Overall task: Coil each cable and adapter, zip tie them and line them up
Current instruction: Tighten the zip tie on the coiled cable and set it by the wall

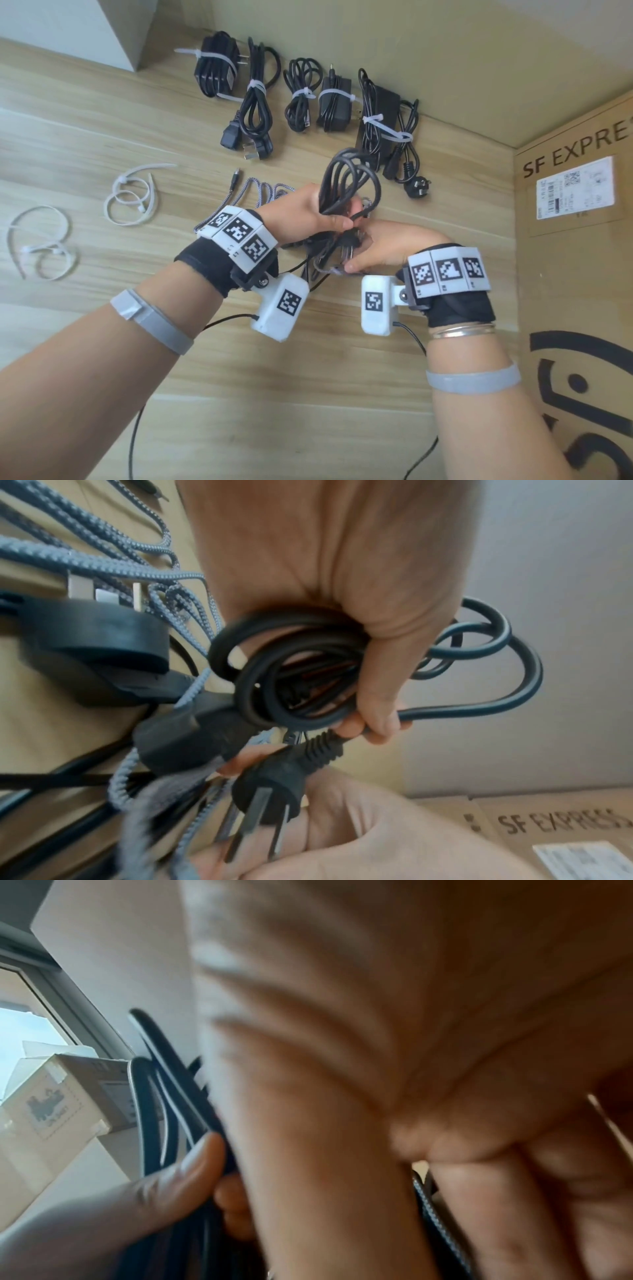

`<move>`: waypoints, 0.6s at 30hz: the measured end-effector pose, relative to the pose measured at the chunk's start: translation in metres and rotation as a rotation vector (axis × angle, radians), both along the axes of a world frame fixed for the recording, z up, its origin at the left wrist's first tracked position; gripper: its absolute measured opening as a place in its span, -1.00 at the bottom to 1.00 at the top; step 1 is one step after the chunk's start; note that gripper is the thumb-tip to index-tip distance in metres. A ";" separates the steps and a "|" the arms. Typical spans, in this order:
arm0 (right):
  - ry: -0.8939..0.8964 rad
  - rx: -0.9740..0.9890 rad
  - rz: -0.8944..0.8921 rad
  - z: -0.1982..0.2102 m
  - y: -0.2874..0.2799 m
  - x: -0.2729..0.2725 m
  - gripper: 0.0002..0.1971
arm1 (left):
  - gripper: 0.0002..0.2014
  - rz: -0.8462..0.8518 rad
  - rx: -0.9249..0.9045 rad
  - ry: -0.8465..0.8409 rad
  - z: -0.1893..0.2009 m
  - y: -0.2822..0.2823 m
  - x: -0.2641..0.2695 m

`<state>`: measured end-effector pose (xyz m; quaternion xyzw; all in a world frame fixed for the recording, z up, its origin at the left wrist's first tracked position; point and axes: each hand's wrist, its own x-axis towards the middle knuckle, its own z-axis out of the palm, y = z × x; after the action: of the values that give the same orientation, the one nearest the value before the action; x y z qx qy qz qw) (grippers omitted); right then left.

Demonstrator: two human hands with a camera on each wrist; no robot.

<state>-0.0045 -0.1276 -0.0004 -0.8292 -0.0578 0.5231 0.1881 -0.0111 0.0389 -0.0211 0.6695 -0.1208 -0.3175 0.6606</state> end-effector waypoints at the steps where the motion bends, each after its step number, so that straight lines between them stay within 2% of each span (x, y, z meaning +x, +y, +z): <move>1: -0.033 0.002 -0.004 -0.001 -0.001 0.001 -0.27 | -0.79 0.037 -0.034 0.016 -0.001 0.001 0.001; 2: -0.070 0.007 -0.031 -0.001 -0.001 0.001 -0.27 | -0.81 0.062 -0.057 0.033 0.000 0.002 0.002; 5: -0.165 0.005 -0.068 0.005 -0.002 0.006 -0.51 | -0.90 0.092 -0.106 0.054 0.001 0.002 0.003; 8: -0.204 -0.015 0.010 0.021 0.002 0.007 -0.55 | -0.78 0.147 -0.144 0.071 -0.003 0.002 0.004; 9: -0.195 -0.024 0.033 0.026 0.006 0.007 -0.55 | -0.81 0.169 -0.150 0.073 -0.004 0.002 0.005; 11: -0.138 -0.028 0.050 0.029 0.013 0.007 -0.64 | -0.87 0.215 -0.099 0.045 -0.003 0.004 0.006; 13: -0.093 -0.006 0.037 0.029 0.017 0.008 -0.70 | -0.77 0.266 0.019 -0.011 -0.004 0.006 0.008; 18: -0.190 0.098 -0.072 0.030 0.024 0.013 -0.79 | -0.60 0.297 0.174 -0.005 -0.005 0.020 0.010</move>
<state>0.0087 -0.1035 0.0295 -0.8663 -0.0714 0.4318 0.2409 -0.0016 0.0588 -0.0256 0.7355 0.0056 -0.2240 0.6394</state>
